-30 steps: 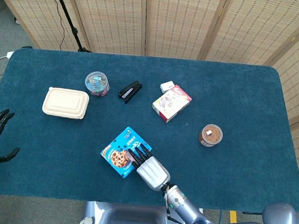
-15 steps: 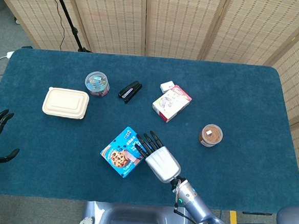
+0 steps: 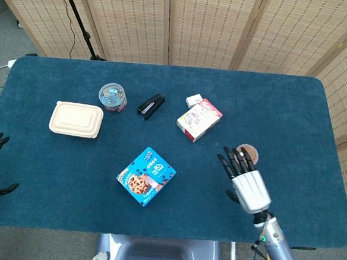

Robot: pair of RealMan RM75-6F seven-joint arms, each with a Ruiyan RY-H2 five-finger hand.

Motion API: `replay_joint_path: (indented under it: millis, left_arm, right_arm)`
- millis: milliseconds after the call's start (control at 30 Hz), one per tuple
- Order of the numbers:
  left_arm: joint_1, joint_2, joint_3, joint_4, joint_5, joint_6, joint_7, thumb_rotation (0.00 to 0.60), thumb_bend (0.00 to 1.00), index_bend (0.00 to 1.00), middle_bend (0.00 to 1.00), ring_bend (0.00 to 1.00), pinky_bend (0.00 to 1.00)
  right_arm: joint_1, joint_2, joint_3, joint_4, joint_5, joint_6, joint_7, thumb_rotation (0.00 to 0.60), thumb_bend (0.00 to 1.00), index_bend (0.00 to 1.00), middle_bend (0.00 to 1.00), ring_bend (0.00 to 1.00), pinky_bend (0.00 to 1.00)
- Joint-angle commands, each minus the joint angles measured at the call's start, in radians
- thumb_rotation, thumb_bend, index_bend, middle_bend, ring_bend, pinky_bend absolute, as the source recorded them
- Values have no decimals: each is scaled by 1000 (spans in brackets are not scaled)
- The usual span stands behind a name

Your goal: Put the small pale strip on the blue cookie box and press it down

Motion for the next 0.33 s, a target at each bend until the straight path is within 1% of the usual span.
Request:
replay_joint_path:
  millis: [33,200,333]
  left_arm:
    - [13,-17,10,22,8,10,1,600,66,0,0,0,0]
    - [22,-41,16,55,6,13,11,600,66,0,0,0,0]
    - [22,-51,14,66,3,10,21,600,65,0,0,0,0]
  right_arm:
    - [-69,51,-25,57,7,48,76,600,0,47,0,0,0]
    - [-128,74,-28,120,39,69,157,600,0,48,0,0,0]
    - [-157,74,-18,164,53,71,224,600,0,62,0,0,0]
